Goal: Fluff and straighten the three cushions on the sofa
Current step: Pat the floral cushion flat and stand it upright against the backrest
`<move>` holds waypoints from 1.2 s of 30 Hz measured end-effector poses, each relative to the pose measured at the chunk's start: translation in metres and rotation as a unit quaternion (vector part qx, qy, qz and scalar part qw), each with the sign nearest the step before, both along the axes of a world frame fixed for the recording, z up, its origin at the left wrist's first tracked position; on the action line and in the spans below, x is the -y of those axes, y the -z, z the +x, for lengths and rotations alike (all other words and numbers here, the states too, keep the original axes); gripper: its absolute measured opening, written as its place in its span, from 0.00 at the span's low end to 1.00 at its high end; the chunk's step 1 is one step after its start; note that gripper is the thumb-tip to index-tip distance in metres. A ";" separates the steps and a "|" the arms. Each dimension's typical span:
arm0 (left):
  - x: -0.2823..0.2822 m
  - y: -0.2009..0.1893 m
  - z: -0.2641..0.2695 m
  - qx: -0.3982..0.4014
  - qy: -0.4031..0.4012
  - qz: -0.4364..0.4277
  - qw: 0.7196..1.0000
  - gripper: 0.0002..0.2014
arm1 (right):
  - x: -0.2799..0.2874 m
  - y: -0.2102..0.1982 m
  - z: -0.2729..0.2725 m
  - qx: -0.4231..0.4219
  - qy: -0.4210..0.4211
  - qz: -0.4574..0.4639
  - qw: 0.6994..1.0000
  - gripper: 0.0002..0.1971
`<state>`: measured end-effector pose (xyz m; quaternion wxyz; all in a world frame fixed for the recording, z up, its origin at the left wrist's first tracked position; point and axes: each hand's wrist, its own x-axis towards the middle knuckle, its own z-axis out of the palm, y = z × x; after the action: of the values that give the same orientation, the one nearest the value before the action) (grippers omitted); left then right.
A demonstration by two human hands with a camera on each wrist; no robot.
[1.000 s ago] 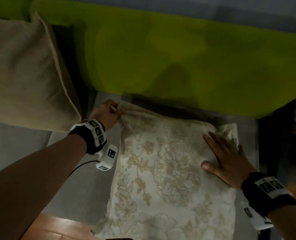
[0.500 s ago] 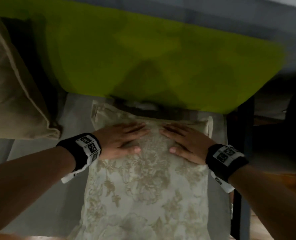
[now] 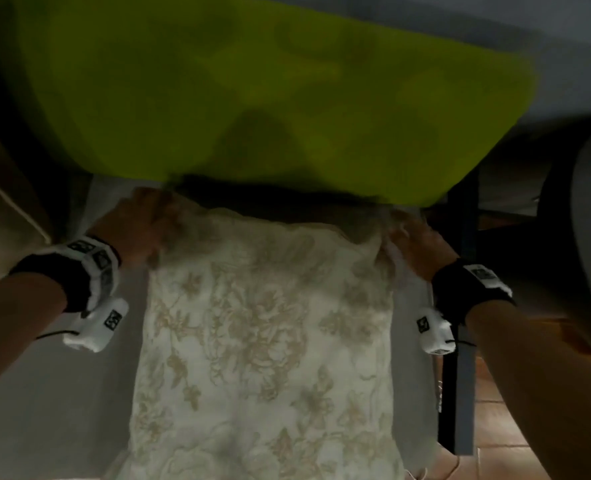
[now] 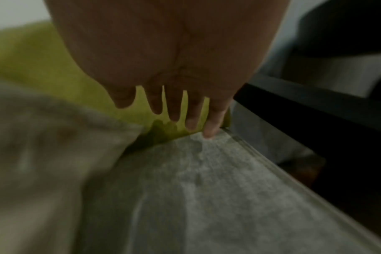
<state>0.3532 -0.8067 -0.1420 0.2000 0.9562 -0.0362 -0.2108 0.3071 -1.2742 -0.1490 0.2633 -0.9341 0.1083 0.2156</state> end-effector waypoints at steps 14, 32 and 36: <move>-0.017 -0.031 -0.017 -0.232 -0.351 -0.271 0.866 0.14 | 0.001 -0.022 -0.034 -0.063 0.251 0.242 0.935 0.23; -0.004 -0.019 -0.104 -0.139 -0.428 -0.300 0.841 0.26 | -0.012 -0.011 -0.108 -0.004 0.184 0.070 0.980 0.12; 0.014 -0.041 -0.141 -0.294 -0.326 -0.254 0.862 0.44 | -0.036 -0.022 -0.140 -0.151 0.267 0.299 0.904 0.55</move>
<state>0.2125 -0.8206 -0.1012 0.4949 0.7228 0.2860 -0.3884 0.1670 -1.2381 -0.1270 0.5583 -0.7042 0.3221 0.2978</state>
